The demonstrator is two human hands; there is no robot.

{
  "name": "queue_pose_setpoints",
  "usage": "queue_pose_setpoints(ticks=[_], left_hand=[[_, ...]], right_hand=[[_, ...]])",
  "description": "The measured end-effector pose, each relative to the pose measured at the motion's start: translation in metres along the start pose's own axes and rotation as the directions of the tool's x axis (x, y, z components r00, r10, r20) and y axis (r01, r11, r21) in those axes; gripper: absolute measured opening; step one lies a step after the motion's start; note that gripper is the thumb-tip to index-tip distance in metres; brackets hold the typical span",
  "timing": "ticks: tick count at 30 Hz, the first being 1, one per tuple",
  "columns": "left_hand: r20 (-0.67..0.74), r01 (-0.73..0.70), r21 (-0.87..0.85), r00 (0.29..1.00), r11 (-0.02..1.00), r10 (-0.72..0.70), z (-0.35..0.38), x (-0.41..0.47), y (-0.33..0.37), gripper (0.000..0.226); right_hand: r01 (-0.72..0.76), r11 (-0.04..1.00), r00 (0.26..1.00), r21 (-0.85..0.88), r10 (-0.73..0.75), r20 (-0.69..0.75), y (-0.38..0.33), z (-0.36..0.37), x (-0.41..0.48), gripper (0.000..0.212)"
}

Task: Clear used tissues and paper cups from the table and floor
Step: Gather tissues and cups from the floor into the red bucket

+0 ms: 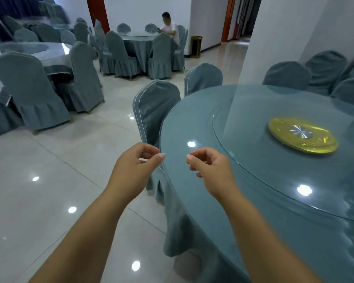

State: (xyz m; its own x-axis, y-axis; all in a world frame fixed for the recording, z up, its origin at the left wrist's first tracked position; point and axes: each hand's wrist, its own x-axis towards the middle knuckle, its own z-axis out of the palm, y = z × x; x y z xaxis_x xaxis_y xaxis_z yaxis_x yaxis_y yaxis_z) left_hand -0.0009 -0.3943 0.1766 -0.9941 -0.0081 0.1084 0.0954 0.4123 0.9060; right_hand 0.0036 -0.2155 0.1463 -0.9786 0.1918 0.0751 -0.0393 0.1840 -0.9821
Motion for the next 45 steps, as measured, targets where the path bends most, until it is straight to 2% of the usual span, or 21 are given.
queue_pose_setpoints(ticks=[8,17,25,37,45], left_hand=[[0.045,-0.073,-0.039,0.996,0.997,0.074,-0.022,0.16,-0.005,0.007],[0.192,-0.13,-0.066,0.971,0.989,0.141,-0.097,0.33,-0.061,0.007],[0.265,-0.138,-0.115,0.95,0.984,0.164,-0.143,0.469,-0.093,0.01],[0.374,-0.16,-0.09,0.909,0.983,0.182,-0.143,0.72,-0.134,0.01],[0.455,-0.097,-0.156,0.876,0.983,0.158,-0.126,0.869,-0.156,0.01]], right_hand=[[0.008,1.0,0.997,0.011,-0.008,-0.071,-0.01,0.058,0.143,0.007],[-0.007,0.999,0.966,0.045,0.019,-0.259,-0.022,0.174,0.268,0.008],[-0.033,0.999,0.945,0.017,0.037,-0.325,-0.035,0.254,0.372,0.007],[-0.052,0.996,0.889,0.072,0.079,-0.452,-0.018,0.321,0.598,0.004],[-0.098,0.995,0.858,0.009,0.089,-0.506,-0.016,0.345,0.731,0.006]])
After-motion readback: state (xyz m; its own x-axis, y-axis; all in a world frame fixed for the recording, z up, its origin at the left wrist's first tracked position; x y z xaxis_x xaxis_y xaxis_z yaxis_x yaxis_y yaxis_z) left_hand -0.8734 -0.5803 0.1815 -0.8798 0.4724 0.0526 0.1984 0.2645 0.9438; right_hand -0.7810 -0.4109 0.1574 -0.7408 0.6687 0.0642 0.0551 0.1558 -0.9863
